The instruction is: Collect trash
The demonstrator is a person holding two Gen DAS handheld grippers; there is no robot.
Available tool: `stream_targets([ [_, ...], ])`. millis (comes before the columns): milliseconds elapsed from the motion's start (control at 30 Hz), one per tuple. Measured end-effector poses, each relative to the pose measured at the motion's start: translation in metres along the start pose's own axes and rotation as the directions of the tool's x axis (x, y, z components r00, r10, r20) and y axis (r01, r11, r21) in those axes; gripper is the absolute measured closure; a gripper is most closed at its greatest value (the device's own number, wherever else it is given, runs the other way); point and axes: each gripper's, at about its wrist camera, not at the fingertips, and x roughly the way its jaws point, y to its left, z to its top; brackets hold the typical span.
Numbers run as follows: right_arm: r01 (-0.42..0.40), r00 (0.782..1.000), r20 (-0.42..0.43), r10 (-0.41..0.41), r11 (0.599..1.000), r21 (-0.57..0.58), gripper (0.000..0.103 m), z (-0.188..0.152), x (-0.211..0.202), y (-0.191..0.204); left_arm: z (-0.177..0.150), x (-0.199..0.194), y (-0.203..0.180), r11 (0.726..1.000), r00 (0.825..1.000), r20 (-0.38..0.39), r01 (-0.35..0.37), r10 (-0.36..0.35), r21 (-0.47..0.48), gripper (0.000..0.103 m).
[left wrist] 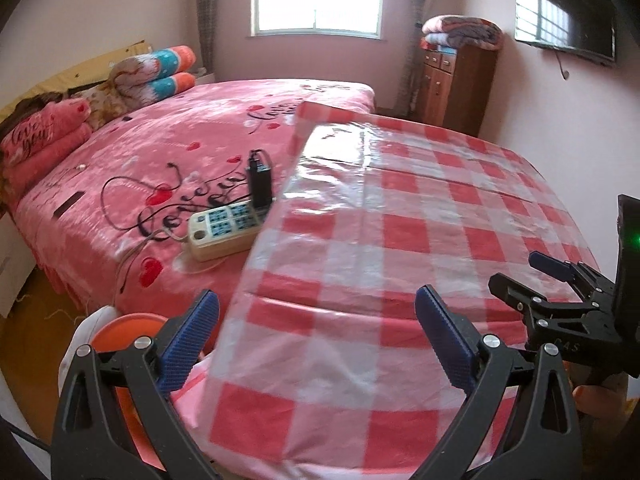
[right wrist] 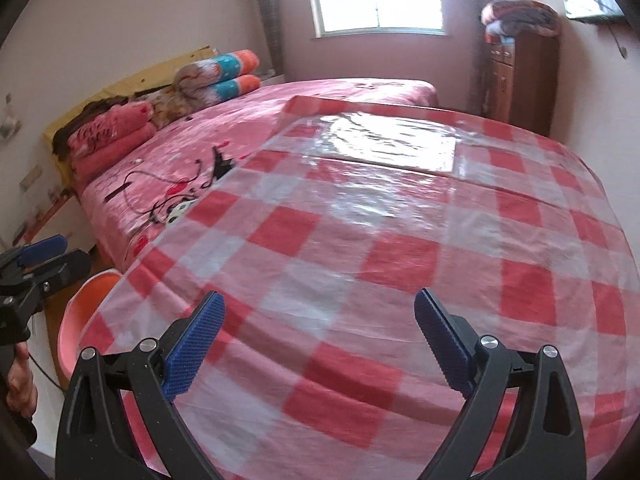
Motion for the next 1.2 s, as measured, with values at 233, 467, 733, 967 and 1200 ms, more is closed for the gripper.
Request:
stream_targets([
  [233,0.046,0.998,0.042,-0.048,0.998,0.047,0.009,-0.002,-0.01,-0.032,0.011,0.012,-0.037,0.999,1.0,-0.009,0.023,-0.022,0.041,0.004],
  [467,0.097,0.993,0.049,-0.103,0.988,0.12,0.009,-0.006,-0.015,-0.069,0.02,0.027,-0.074,0.996,0.998,-0.024,0.051,-0.049,0.068,0.004],
  [733,0.168,0.982,0.058,-0.181,0.97,0.175,0.009,-0.007,-0.026,-0.1,0.023,0.047,-0.114,0.99,0.996,-0.049,0.075,-0.07,0.117,0.004],
  [967,0.238,0.967,0.051,-0.251,0.953,0.185,0.009,-0.006,-0.029,-0.119,0.027,0.063,-0.135,0.989,0.994,-0.07,0.094,-0.086,0.116,0.004],
  [1200,0.286,0.953,0.055,-0.299,0.943,0.173,0.009,-0.007,-0.033,-0.13,0.03,0.077,-0.156,0.985,0.988,-0.103,0.126,-0.114,0.116,0.004],
])
